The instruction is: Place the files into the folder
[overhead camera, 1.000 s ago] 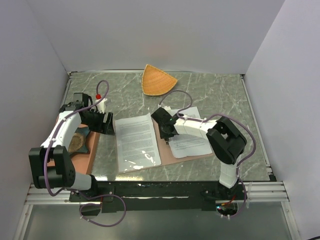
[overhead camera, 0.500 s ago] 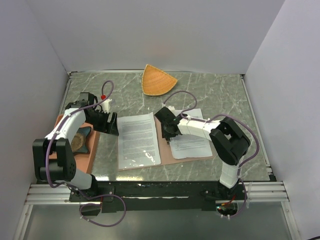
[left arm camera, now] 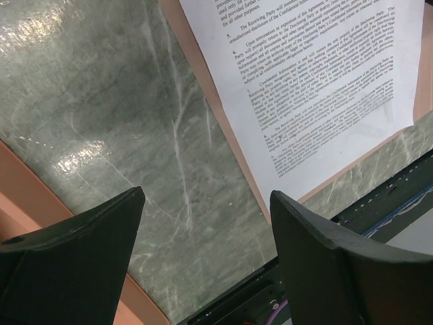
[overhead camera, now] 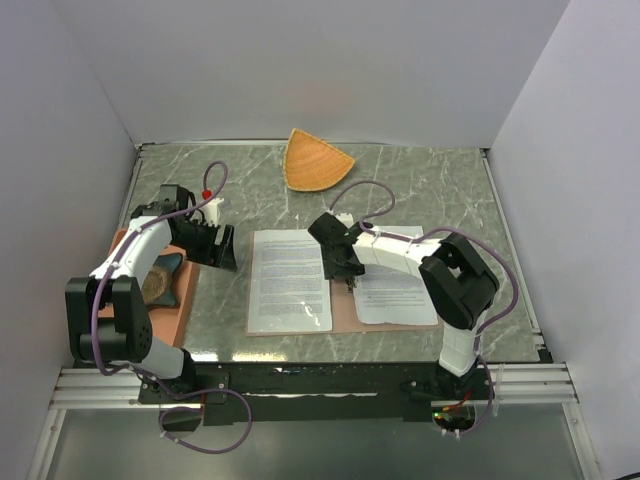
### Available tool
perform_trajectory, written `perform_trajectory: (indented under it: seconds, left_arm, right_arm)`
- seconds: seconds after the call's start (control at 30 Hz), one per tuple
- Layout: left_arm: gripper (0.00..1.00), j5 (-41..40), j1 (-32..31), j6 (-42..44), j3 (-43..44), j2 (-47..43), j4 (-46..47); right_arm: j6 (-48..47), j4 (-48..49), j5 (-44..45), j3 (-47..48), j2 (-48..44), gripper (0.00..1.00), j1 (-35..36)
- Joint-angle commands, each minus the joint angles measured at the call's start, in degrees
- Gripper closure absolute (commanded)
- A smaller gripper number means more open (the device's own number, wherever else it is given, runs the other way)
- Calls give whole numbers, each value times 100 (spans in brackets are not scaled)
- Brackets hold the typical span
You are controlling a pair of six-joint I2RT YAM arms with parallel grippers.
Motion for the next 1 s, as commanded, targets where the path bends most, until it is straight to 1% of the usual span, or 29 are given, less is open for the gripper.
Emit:
perform_trajectory:
  seconds: [0.0, 0.2, 0.4, 0.57, 0.77, 0.97]
  left_arm:
    - [18, -32, 3, 68, -2, -231, 120]
    - [18, -32, 3, 59, -11, -205, 129]
    - [19, -58, 3, 103, 51, -222, 68]
    - [19, -93, 3, 112, 42, -249, 50]
    - [19, -102, 3, 112, 33, -213, 59]
    - [19, -110, -5, 120, 77, -187, 15]
  right_arm:
    - [-32, -250, 271, 316, -261, 40, 38]
    - [-58, -443, 411, 563, -411, 40, 47]
    - [47, -286, 420, 220, -367, 41, 11]
    - [91, -171, 341, 53, -262, 46, -59]
    - [100, -40, 271, -70, -226, 49, -103]
    - [161, -39, 315, -140, -148, 49, -129]
